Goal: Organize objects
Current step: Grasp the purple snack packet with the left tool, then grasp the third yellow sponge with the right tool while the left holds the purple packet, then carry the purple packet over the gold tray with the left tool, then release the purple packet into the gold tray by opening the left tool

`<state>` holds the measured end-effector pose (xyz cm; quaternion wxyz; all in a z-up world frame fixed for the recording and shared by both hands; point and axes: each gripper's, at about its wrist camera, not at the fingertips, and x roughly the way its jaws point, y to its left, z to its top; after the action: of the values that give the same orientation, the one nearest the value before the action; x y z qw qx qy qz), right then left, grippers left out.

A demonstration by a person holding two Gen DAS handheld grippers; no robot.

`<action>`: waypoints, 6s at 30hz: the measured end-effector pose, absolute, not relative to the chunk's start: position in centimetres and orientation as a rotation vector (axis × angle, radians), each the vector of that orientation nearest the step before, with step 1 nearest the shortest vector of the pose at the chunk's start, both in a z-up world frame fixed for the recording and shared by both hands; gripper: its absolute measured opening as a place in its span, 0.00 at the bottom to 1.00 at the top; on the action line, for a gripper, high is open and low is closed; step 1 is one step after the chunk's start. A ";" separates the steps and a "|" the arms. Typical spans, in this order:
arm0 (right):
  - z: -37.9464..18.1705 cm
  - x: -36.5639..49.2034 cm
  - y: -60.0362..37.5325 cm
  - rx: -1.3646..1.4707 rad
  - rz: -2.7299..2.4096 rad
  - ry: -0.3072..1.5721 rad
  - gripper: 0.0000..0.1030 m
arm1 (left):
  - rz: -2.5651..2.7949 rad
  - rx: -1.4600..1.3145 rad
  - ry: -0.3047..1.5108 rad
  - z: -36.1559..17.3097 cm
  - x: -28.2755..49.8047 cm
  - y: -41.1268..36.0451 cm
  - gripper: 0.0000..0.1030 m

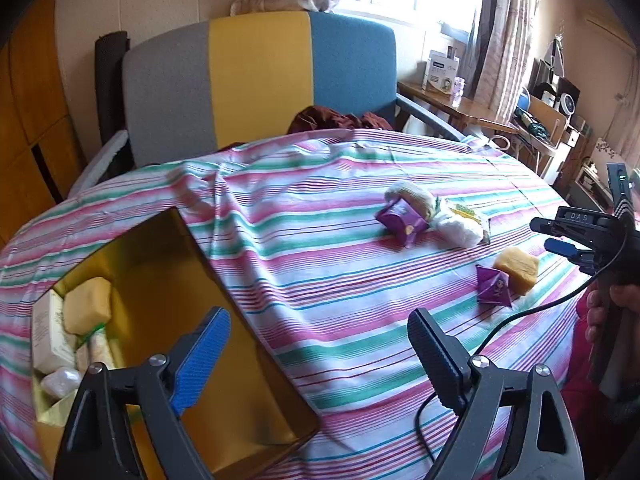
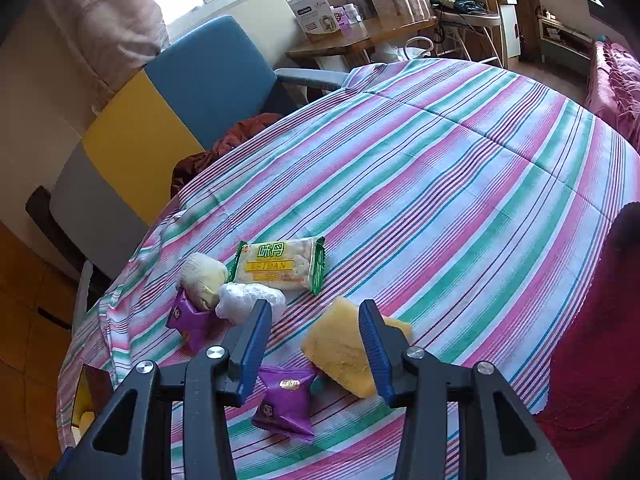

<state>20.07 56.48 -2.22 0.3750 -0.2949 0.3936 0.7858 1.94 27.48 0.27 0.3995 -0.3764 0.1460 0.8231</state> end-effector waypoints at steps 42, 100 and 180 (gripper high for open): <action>-3.7 20.7 58.3 -0.712 2.016 1.208 0.45 | 1.960 -1.333 0.218 -8.2 -5.5 46.6 0.49; -8.6 16.1 58.7 -1.147 1.826 0.933 0.65 | 2.018 -0.909 0.331 -0.9 2.8 30.8 0.48; -1.8 14.3 53.3 -0.900 2.225 0.610 0.54 | 2.525 -1.080 0.138 0.4 -8.6 12.2 0.61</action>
<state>14.35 53.29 -1.77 0.3263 -0.3436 0.2329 0.8493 -8.61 12.21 0.40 0.1947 -0.3854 0.0493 0.9006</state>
